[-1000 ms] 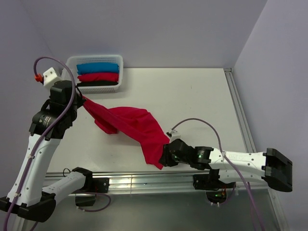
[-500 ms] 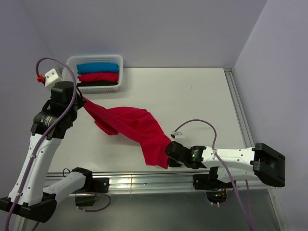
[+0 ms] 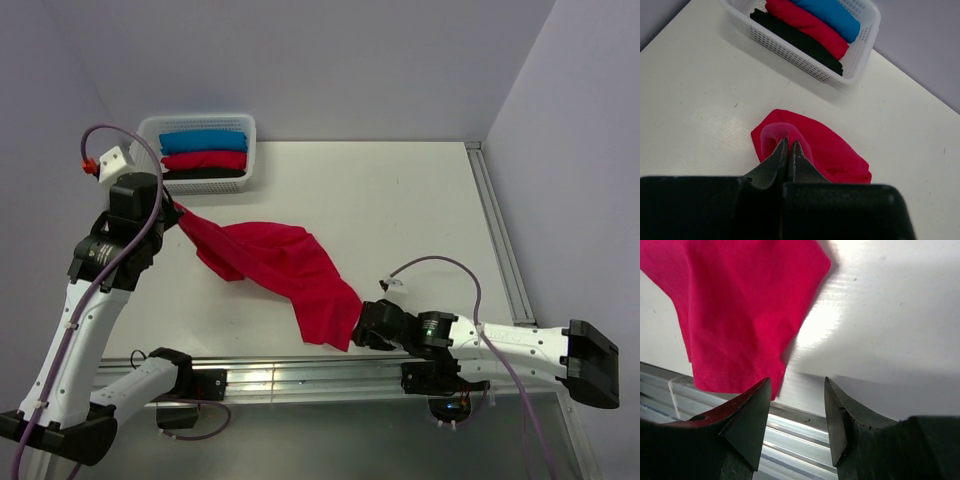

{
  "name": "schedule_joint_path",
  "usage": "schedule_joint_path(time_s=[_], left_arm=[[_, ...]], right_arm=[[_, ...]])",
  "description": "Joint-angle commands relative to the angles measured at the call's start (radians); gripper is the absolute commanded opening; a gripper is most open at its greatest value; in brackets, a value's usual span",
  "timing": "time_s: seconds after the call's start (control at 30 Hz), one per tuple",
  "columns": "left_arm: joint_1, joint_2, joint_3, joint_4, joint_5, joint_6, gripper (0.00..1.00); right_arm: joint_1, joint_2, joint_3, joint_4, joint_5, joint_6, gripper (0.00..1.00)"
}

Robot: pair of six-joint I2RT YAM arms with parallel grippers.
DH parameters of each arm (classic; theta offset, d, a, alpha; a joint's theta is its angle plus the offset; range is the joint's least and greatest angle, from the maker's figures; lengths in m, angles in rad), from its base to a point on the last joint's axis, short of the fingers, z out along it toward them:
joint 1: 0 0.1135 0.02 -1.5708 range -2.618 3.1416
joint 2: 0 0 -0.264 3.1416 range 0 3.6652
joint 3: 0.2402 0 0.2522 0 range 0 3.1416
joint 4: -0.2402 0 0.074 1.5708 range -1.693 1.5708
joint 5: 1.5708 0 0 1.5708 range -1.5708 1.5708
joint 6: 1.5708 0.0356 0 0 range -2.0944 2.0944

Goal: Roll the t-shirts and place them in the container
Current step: Flatten the tshirt

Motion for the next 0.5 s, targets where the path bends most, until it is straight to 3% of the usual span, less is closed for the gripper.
schedule_joint_path(time_s=[0.0, 0.23, 0.47], left_arm=[[0.006, -0.022, -0.004, 0.043, 0.005, 0.019, 0.0], [0.006, -0.025, -0.007, 0.043, 0.0, 0.021, 0.0], [0.006, -0.036, -0.016, 0.043, -0.003, 0.025, 0.0]], right_arm=[[0.001, 0.019, -0.023, 0.103, -0.044, 0.028, 0.54], [0.047, 0.176, 0.025, 0.162, -0.055, 0.053, 0.54], [0.133, 0.383, 0.167, -0.049, 0.045, 0.117, 0.54]])
